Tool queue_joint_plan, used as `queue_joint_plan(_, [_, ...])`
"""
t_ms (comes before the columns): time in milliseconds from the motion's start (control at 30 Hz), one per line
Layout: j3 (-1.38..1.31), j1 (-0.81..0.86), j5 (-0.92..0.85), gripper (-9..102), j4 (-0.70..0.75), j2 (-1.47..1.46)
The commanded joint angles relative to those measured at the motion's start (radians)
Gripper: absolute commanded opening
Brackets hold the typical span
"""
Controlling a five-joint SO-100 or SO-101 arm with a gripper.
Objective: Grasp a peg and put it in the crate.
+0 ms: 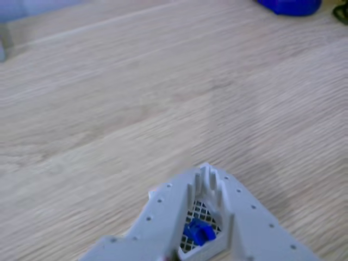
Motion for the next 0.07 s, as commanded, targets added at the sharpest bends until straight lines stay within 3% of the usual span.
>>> queue_joint_plan(0, [-0.072, -0.104, 0.02, -1, 0.098, 0.258])
queue_joint_plan(33, [-0.072, -0.144, 0.02, -1, 0.15, 0.321])
